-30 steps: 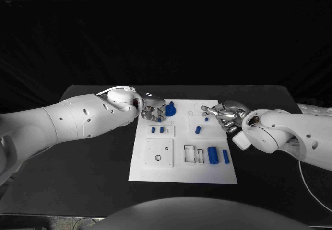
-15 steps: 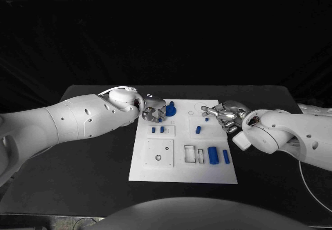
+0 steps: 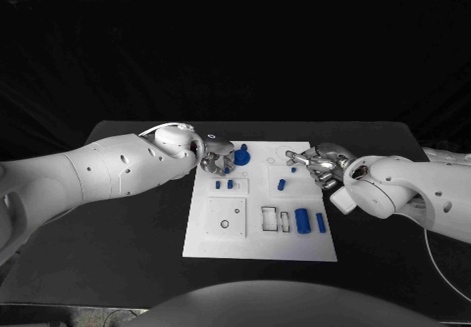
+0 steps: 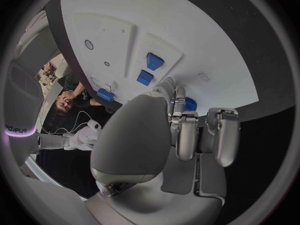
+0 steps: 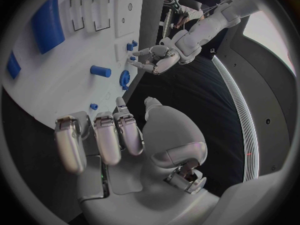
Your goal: Assemble the parts on the task board
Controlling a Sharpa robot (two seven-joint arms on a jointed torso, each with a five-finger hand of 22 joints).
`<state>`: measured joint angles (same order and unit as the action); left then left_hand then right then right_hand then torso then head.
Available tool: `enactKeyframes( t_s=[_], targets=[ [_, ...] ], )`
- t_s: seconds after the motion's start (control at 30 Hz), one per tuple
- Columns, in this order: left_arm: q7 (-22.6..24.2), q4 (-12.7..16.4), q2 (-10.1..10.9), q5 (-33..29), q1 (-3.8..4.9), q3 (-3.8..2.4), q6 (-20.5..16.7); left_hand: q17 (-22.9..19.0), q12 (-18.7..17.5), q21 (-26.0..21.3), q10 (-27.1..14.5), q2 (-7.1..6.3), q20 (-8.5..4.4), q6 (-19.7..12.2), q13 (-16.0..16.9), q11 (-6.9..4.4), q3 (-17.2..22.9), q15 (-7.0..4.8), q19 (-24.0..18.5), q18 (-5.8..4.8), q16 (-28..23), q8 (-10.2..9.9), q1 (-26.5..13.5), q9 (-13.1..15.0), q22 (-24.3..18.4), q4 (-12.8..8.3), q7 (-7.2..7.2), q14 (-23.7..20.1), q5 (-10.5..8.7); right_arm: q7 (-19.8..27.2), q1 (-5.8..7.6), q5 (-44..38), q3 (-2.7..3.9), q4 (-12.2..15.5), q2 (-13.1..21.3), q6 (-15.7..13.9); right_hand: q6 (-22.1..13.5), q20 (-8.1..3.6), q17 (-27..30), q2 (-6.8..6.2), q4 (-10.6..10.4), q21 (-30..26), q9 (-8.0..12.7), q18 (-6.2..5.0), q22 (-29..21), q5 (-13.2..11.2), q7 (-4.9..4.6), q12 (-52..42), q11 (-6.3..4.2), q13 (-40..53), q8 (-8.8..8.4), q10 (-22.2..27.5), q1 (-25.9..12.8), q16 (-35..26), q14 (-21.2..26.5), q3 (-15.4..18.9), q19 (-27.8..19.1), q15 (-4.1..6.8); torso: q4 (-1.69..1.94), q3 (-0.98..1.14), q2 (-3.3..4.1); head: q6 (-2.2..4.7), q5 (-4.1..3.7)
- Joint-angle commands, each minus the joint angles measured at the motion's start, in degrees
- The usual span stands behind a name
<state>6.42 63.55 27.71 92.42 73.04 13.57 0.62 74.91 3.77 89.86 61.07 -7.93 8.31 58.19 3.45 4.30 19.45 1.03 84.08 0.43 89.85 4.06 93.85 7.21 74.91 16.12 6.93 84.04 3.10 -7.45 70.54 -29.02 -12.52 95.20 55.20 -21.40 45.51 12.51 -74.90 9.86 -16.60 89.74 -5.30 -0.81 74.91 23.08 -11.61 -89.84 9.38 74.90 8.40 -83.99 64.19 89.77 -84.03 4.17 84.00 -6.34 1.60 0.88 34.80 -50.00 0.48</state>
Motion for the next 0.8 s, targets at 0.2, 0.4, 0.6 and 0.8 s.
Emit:
enactKeyframes(
  t_s=[0.2,0.4,0.6,0.8],
  targets=[
    [-0.29,0.07,0.11,0.01,-0.05,0.01,-1.48,15.09,-0.10,0.14,-2.54,-1.13,-0.38,-6.70,0.09,0.24,-0.82,0.29,5.92,-0.43,0.15,-0.44,-1.42,-1.91,15.09,0.24,-0.18,5.96,0.15,0.02,-0.04,-0.38,0.00,0.11,0.05,1.10,-0.10,0.12,-15.10,0.20,0.26,0.26,-0.07,0.81,15.09,0.38,-1.71,-0.16,0.07,15.10,0.27,-6.01,0.34,0.23,-5.97,0.04,6.00,-0.08,0.04,-0.03,0.01,0.00,-0.08],
    [0.43,0.42,0.64,0.01,-0.05,0.01,-4.38,15.09,-0.01,0.14,-2.64,-1.50,-0.09,-12.65,0.12,1.52,-2.72,1.34,5.92,-0.43,0.15,-0.39,-2.89,-3.31,15.09,0.33,-2.84,5.96,0.17,-0.01,-0.04,-0.39,0.00,0.10,0.03,1.15,-0.08,0.12,-15.10,0.20,0.26,0.26,-0.07,0.81,15.09,0.39,-1.70,-0.16,0.07,15.10,0.28,-6.01,0.37,0.23,-5.97,0.04,6.00,-0.08,0.02,-0.02,0.00,0.00,-0.10],
    [1.60,0.87,1.45,-0.74,-0.05,0.01,-8.21,15.09,-0.01,0.14,-2.99,-1.75,0.11,-15.24,0.14,1.66,-4.48,1.46,5.92,-0.43,0.15,-0.25,-3.97,-3.44,15.09,0.48,-3.13,5.96,0.21,-0.05,-0.04,-0.39,0.00,0.05,0.05,1.11,-0.08,0.12,-15.10,0.20,0.26,0.26,-0.07,0.81,15.09,0.39,-1.70,-0.16,0.07,15.10,0.28,-6.01,0.37,0.23,-5.97,0.04,6.00,-0.08,0.04,-0.01,-0.01,0.00,-0.08],
    [2.68,1.19,2.09,-1.96,-0.05,0.01,-9.52,14.56,-0.07,0.14,-3.44,-1.88,0.12,-15.05,0.13,1.57,-5.40,1.37,5.92,-0.43,-0.17,0.26,-4.62,-3.27,15.09,0.53,-2.58,5.73,0.21,-0.10,-0.04,-0.39,-0.01,0.00,-0.01,1.07,-0.06,0.12,-15.10,0.22,0.27,0.26,-0.08,0.81,15.09,0.41,-1.69,-0.16,0.06,15.10,0.31,-6.01,0.45,0.23,-5.97,0.02,6.00,-0.08,0.04,-0.07,-0.01,0.00,-0.12]
  ],
)
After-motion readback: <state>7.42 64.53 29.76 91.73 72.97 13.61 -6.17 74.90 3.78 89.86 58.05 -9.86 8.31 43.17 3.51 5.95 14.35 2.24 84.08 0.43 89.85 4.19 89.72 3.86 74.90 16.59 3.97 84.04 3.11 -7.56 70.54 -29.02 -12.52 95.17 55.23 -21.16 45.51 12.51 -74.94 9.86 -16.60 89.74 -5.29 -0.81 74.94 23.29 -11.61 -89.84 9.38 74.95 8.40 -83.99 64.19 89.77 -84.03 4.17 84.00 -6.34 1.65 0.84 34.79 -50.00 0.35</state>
